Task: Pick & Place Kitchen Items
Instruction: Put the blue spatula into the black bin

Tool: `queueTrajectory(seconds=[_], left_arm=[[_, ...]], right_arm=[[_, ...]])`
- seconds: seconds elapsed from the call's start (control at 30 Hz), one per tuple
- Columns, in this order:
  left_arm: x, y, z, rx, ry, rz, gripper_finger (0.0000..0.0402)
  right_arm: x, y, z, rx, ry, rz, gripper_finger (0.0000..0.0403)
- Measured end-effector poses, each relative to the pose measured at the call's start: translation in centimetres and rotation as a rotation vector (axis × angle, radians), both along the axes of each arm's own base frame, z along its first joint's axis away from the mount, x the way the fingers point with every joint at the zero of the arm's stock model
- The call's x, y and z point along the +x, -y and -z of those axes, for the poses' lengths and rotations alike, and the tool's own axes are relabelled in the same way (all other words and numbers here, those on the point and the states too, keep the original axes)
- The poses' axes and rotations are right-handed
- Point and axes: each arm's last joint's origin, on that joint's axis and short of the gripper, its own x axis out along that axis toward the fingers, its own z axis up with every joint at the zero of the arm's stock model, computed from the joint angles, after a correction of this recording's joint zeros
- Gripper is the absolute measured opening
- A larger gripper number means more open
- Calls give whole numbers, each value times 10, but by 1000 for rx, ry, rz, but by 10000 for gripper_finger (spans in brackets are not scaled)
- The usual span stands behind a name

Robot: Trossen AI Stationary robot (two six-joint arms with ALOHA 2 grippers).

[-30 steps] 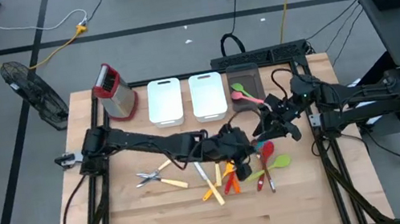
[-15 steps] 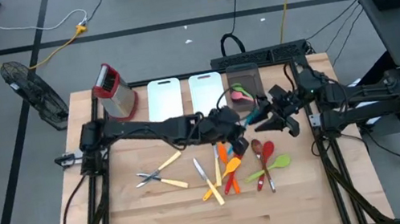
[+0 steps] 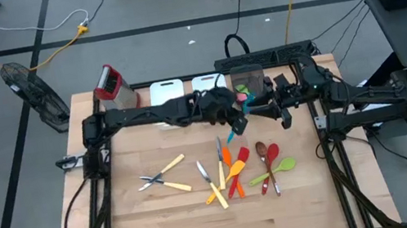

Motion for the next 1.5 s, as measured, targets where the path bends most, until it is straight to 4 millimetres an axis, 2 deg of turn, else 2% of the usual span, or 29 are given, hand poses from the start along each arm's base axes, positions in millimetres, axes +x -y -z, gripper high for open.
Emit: queueTrajectory(seconds=[0.27,0.5,0.63,0.77,1.03,1.27,1.5], left_arm=[[-6,-43,-2,-39,34,-6,2],[-2,-67,-22,-77,274,26,2],[0,-70,-33,-98,396,73,3],[-1,-76,-41,-144,476,99,2],[-2,-80,-43,-183,500,109,3],[-1,-79,-47,-209,548,127,3],[2,-69,-50,-230,577,132,2]], right_arm=[[-9,3,12,-7,-136,31,139],[-13,6,27,34,-296,114,139],[-14,8,28,22,-311,185,140],[-13,12,20,1,-235,212,153],[-15,21,19,-12,-221,330,228],[-16,24,17,28,-203,349,286],[-7,27,15,36,-147,339,291]])
